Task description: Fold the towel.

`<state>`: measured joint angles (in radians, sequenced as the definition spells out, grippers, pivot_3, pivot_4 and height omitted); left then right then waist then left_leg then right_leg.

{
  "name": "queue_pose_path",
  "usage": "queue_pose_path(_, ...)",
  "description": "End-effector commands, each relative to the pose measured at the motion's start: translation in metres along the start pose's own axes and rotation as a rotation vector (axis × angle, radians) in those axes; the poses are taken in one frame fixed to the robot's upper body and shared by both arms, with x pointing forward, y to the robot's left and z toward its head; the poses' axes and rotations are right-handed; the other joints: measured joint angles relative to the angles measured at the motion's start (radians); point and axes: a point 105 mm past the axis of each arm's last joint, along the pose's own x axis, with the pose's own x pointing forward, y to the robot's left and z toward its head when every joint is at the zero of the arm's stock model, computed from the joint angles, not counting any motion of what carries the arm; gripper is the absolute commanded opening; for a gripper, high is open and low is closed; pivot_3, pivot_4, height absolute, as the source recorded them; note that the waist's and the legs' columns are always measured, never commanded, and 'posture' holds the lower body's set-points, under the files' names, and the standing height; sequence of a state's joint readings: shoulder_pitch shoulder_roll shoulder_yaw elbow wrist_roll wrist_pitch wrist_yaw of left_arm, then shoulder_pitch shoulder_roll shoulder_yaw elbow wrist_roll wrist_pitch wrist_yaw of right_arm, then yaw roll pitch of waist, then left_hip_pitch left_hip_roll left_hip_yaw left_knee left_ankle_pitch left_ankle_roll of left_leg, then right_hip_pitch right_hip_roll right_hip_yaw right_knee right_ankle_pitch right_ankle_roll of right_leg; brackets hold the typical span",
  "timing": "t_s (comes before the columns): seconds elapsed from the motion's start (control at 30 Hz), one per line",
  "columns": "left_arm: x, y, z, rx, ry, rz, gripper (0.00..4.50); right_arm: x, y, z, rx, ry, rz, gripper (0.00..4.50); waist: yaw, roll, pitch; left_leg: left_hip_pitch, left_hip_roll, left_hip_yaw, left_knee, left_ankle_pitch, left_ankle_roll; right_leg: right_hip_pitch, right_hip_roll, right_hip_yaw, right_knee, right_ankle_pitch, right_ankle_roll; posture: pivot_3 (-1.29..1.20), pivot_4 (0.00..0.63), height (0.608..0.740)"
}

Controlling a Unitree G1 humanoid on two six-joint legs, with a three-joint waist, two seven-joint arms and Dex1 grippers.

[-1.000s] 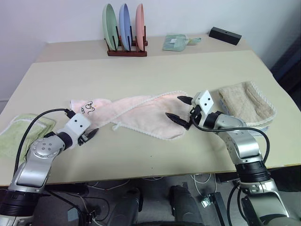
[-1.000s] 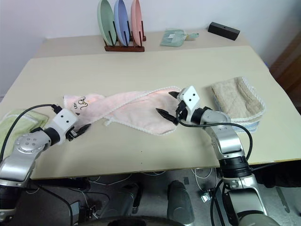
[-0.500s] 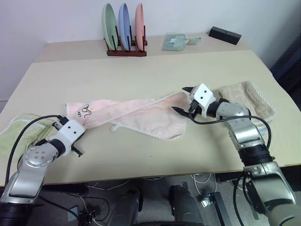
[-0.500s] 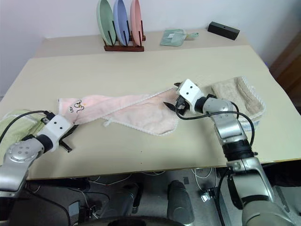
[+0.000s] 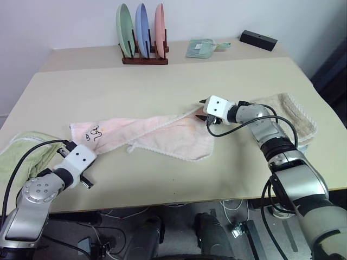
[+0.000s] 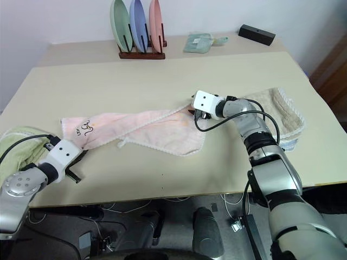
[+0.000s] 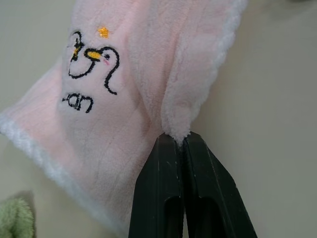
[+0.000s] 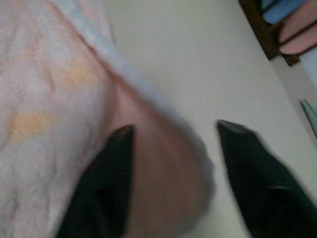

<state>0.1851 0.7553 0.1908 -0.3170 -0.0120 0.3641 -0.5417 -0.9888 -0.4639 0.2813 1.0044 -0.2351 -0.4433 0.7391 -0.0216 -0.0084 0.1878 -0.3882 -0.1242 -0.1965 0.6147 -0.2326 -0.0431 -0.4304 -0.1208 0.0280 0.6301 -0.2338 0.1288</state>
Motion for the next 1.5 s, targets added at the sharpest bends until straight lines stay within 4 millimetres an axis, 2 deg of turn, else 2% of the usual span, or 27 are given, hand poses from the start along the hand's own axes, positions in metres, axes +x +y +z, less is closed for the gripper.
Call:
queue_pose_path(0.03,-0.006,0.010,0.002,0.009,-0.015,0.044,0.00,0.000,-0.016,0.012,-0.041,-0.036,-0.057,0.58,0.000,0.000,0.000,0.000,0.000,0.000,0.000,0.000,0.000,0.000,0.000,0.000,0.000,0.000,0.000,0.00,0.150,0.738)
queue_pose_path(0.07,-0.007,0.009,0.000,0.008,-0.012,0.043,0.00,-0.001,-0.018,0.010,-0.057,-0.026,-0.068,0.08,0.000,0.000,0.000,0.000,0.000,0.000,0.000,0.000,0.000,0.000,0.000,0.000,0.000,0.000,0.000,0.00,0.150,0.738)
queue_pose_path(0.17,-0.007,0.009,-0.002,0.009,-0.011,0.040,0.00,-0.003,-0.021,0.009,-0.082,-0.014,-0.092,0.03,0.000,0.000,0.000,0.000,0.000,0.000,0.000,0.000,0.000,0.000,0.000,0.000,0.000,0.000,0.000,0.00,0.150,0.738)
queue_pose_path(0.23,-0.005,0.016,0.006,-0.038,-0.052,0.063,0.00,-0.010,-0.035,0.011,-0.113,-0.014,-0.151,0.03,0.001,0.000,0.000,0.000,0.000,0.000,0.000,0.000,0.000,0.000,0.000,0.000,0.000,0.000,0.000,0.00,0.150,0.738)
queue_pose_path(0.3,0.000,0.029,0.021,-0.086,-0.114,0.096,0.00,-0.022,-0.058,0.017,-0.146,-0.012,-0.237,0.03,0.007,0.001,0.000,0.000,0.000,0.000,0.000,0.000,0.000,0.000,0.000,0.000,0.000,0.000,0.000,0.00,0.150,0.738)
queue_pose_path(0.4,0.010,0.063,0.056,-0.130,-0.247,0.170,0.00,-0.043,-0.101,0.032,-0.214,0.000,-0.397,0.03,0.010,0.000,0.001,-0.001,0.000,-0.001,0.000,0.001,-0.002,-0.001,0.001,0.000,0.001,0.001,-0.002,0.00,0.150,0.738)
queue_pose_path(0.5,0.016,0.108,0.092,-0.131,-0.361,0.301,0.00,-0.062,-0.140,0.054,-0.277,-0.001,-0.551,0.03,0.003,0.000,0.001,-0.001,0.000,-0.001,0.000,0.002,-0.004,-0.002,0.002,0.000,0.001,0.003,-0.001,0.00,0.150,0.738)
queue_pose_path(0.6,0.002,0.168,0.145,-0.160,-0.533,0.481,0.00,-0.089,-0.180,0.089,-0.340,-0.047,-0.713,0.03,-0.003,-0.001,0.001,-0.002,0.001,0.000,-0.001,0.004,-0.007,-0.004,0.002,0.000,0.001,0.003,-0.002,0.00,0.150,0.738)
queue_pose_path(0.63,-0.004,0.181,0.160,-0.167,-0.584,0.514,0.00,-0.097,-0.188,0.100,-0.354,-0.071,-0.743,0.03,-0.004,-0.001,0.001,-0.003,0.001,0.000,-0.001,0.005,-0.008,-0.005,0.003,0.000,0.000,0.004,-0.002,0.00,0.150,0.738)
queue_pose_path(0.7,-0.011,0.192,0.176,-0.150,-0.634,0.526,0.00,-0.103,-0.193,0.112,-0.370,-0.108,-0.746,0.03,-0.015,-0.001,0.001,-0.004,0.001,0.001,-0.001,0.004,-0.010,-0.006,0.002,0.000,0.000,0.004,-0.002,0.00,0.150,0.738)
queue_pose_path(0.8,-0.013,0.187,0.179,-0.077,-0.629,0.461,0.00,-0.100,-0.181,0.114,-0.381,-0.144,-0.638,0.03,-0.034,-0.001,0.000,-0.002,0.001,0.007,-0.001,0.000,-0.008,-0.006,0.001,0.000,0.000,0.004,-0.001,0.00,0.150,0.738)
queue_pose_path(0.87,-0.013,0.170,0.167,-0.049,-0.600,0.373,0.00,-0.095,-0.160,0.105,-0.359,-0.165,-0.509,0.03,-0.050,-0.001,0.000,-0.002,0.001,0.009,-0.001,-0.001,-0.006,-0.006,0.000,0.000,0.000,0.004,0.000,0.00,0.150,0.738)
queue_pose_path(0.9,-0.013,0.161,0.159,-0.041,-0.579,0.329,0.00,-0.092,-0.148,0.100,-0.333,-0.176,-0.449,0.03,-0.054,-0.001,0.000,-0.002,0.002,0.010,-0.001,-0.001,-0.006,-0.006,0.000,0.000,0.000,0.004,0.000,0.00,0.150,0.738)
queue_pose_path(1.0,-0.014,0.119,0.116,-0.038,-0.436,0.134,0.00,-0.088,-0.099,0.080,-0.249,-0.181,-0.231,0.03,-0.061,0.000,0.001,-0.003,0.005,0.012,-0.001,-0.002,-0.005,-0.009,0.000,0.000,0.001,0.005,0.001,0.00,0.150,0.738)
queue_pose_path(1.07,-0.021,0.095,0.099,0.009,-0.376,0.044,0.00,-0.090,-0.072,0.070,-0.196,-0.164,-0.117,0.03,-0.060,0.000,0.001,-0.004,0.006,0.014,0.000,-0.002,-0.005,-0.013,0.001,0.001,0.001,0.005,0.000,0.00,0.150,0.738)
queue_pose_path(1.2,-0.039,0.055,0.067,-0.093,-0.257,-0.134,0.00,-0.109,-0.016,0.048,-0.062,-0.087,0.133,0.03,-0.039,0.001,0.002,-0.004,0.007,0.015,0.001,-0.005,0.000,-0.013,0.001,0.001,0.002,0.006,-0.001,0.00,0.150,0.738)
queue_pose_path(1.3,-0.050,0.046,0.056,-0.170,-0.197,-0.176,0.00,-0.126,0.005,0.045,0.019,-0.050,0.242,0.03,-0.017,0.001,0.002,-0.003,0.008,0.017,0.002,-0.005,0.000,-0.010,0.002,0.001,0.001,0.006,-0.002,0.00,0.150,0.738)
queue_pose_path(1.43,-0.071,0.015,0.035,-0.184,-0.072,-0.342,0.00,-0.154,0.042,0.047,0.144,-0.012,0.464,0.03,-0.008,0.000,0.001,-0.002,0.010,0.019,0.005,-0.006,0.001,-0.007,0.003,0.001,0.000,0.006,-0.003,0.00,0.150,0.738)
queue_pose_path(1.5,-0.074,0.013,0.028,-0.185,-0.033,-0.356,0.00,-0.156,0.047,0.048,0.160,-0.005,0.487,0.03,0.000,0.000,0.001,-0.002,0.012,0.024,0.006,-0.007,0.003,-0.006,0.002,0.001,-0.001,0.006,-0.002,0.00,0.150,0.738)
